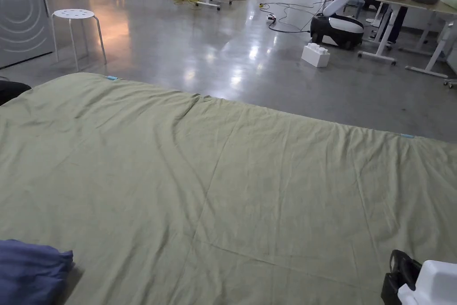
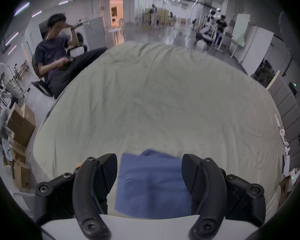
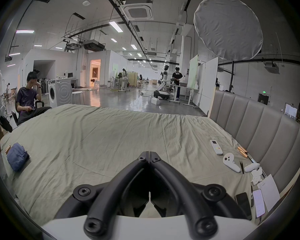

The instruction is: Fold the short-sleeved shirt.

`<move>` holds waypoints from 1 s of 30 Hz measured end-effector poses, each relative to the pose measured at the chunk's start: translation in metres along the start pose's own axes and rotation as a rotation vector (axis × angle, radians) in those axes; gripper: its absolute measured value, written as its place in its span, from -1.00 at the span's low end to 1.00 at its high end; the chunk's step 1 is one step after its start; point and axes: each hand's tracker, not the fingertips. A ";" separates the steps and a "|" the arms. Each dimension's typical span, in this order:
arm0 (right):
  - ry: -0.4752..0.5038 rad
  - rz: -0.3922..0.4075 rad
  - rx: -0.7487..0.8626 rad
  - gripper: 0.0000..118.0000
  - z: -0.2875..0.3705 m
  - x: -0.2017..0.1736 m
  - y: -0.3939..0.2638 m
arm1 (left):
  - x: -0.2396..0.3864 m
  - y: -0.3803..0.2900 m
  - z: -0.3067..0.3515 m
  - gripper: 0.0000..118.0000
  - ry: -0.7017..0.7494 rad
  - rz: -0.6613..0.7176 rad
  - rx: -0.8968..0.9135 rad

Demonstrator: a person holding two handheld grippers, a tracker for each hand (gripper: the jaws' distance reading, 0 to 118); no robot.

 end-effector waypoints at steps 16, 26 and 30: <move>-0.048 -0.016 0.078 -0.99 0.005 0.003 -0.007 | 0.261 -0.070 0.022 0.20 -0.096 -0.200 0.580; -0.074 -0.012 0.130 -0.99 0.008 0.004 -0.013 | 0.330 -0.090 0.025 -0.86 -0.110 -0.131 0.702; -0.076 -0.034 0.140 -0.99 0.008 0.006 -0.013 | 0.338 -0.093 0.030 -0.92 -0.098 -0.070 0.695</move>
